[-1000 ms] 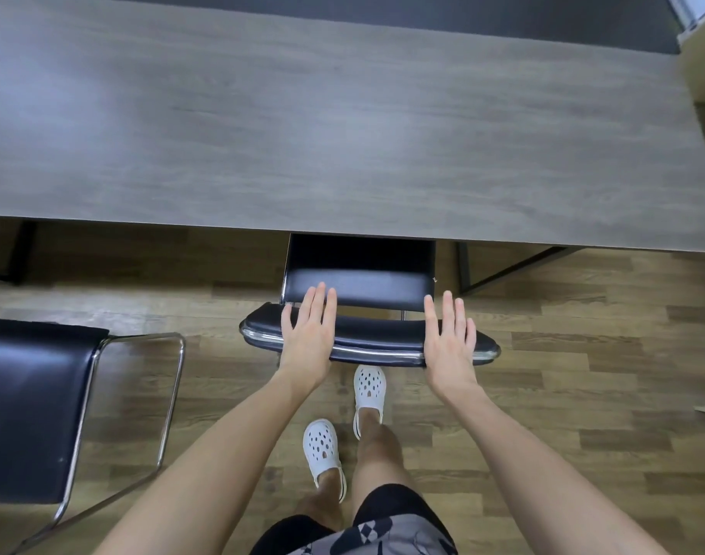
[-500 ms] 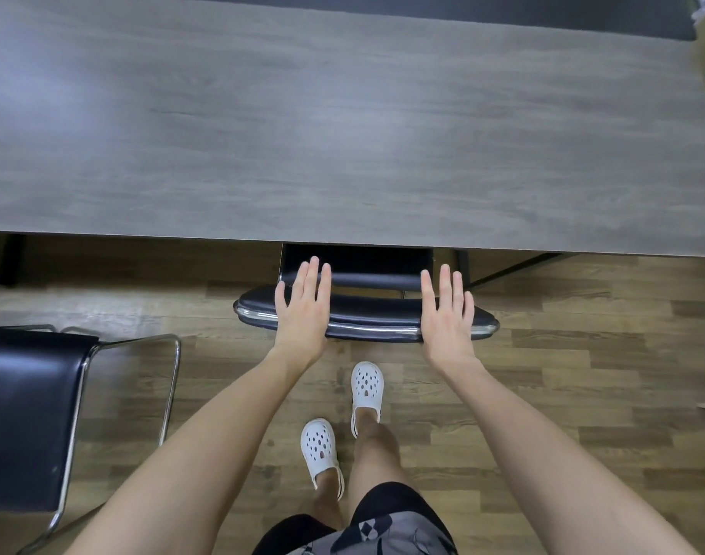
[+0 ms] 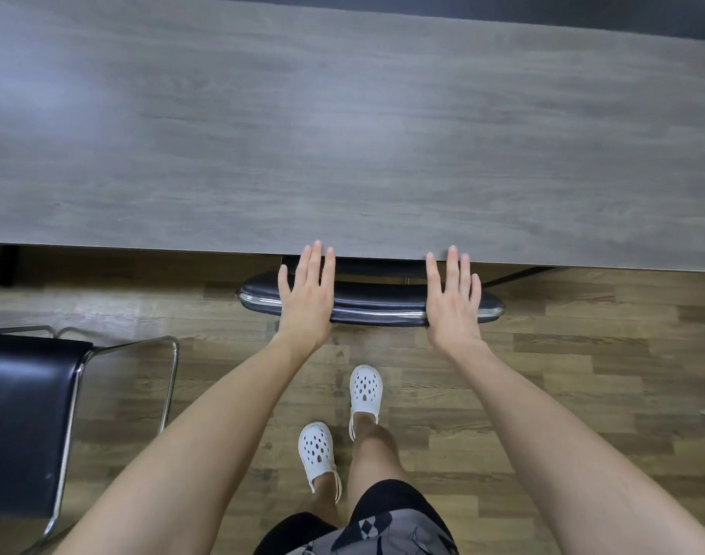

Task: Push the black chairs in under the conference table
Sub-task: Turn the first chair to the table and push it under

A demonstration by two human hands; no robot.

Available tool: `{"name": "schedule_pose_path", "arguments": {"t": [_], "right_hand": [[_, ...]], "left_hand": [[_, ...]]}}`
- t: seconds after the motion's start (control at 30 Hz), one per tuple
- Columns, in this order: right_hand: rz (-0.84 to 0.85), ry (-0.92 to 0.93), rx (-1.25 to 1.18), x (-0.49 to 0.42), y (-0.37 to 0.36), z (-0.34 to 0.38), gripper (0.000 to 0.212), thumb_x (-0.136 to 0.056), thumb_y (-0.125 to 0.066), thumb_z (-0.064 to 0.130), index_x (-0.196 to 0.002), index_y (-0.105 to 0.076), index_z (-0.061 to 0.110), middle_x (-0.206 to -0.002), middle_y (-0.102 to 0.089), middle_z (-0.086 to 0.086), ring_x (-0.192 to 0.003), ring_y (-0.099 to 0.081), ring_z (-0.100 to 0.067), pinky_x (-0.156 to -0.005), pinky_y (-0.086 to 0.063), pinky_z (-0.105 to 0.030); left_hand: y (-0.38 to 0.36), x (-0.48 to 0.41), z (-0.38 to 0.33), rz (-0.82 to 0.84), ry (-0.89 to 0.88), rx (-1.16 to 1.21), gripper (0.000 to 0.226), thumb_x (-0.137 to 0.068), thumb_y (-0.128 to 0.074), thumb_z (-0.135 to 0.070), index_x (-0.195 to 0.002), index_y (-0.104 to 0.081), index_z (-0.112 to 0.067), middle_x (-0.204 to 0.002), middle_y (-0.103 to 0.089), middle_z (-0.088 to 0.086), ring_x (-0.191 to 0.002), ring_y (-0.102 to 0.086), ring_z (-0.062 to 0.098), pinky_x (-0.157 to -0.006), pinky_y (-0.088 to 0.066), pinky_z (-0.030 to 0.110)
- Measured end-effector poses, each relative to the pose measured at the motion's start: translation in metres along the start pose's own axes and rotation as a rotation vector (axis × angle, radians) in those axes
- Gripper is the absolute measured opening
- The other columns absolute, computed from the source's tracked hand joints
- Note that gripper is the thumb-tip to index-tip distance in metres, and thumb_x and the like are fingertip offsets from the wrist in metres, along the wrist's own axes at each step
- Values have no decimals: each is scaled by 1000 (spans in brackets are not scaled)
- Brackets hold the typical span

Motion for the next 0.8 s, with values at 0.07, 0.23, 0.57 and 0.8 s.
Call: {"name": "schedule_pose_path", "arguments": {"t": [0.07, 0.23, 0.57, 0.8], "right_hand": [[0, 2, 3, -6, 2, -3, 110, -73, -62, -10, -153, 9, 16, -157, 16, -21, -145, 13, -39, -117, -4, -50], [4, 9, 13, -22, 8, -8, 112, -73, -65, -8, -153, 10, 16, -157, 17, -21, -145, 13, -38, -117, -1, -49], [2, 2, 39, -47, 12, -15, 117, -70, -71, -7, -152, 9, 17, -158, 14, -20, -146, 10, -38, -117, -2, -49], [21, 7, 28, -44, 11, -15, 113, -73, -71, -2, -153, 7, 17, -159, 10, -20, -146, 7, -38, -117, -4, -48]], "left_hand": [[2, -6, -2, -2, 2, -6, 120, -74, -78, -13, -154, 11, -13, -163, 9, 9, -150, 7, 24, -117, -10, 52], [5, -22, -4, -6, 15, -8, 121, -72, -81, -18, -154, 8, -13, -163, 6, 9, -151, 4, 24, -116, -11, 52], [15, -43, -8, 28, 14, -6, 120, -75, -81, -23, -154, 9, -13, -163, 7, 8, -150, 5, 23, -116, -8, 53], [16, -41, -8, 65, 0, -15, 119, -76, -80, -27, -154, 8, -13, -163, 7, 9, -150, 0, 23, -116, -13, 50]]}}
Point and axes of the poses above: each hand's wrist, its own x-axis away from the middle knuckle, its own y-axis out of the back of the hand, z = x × y, the point moved 2 cm from there along -x, towards the middle knuckle
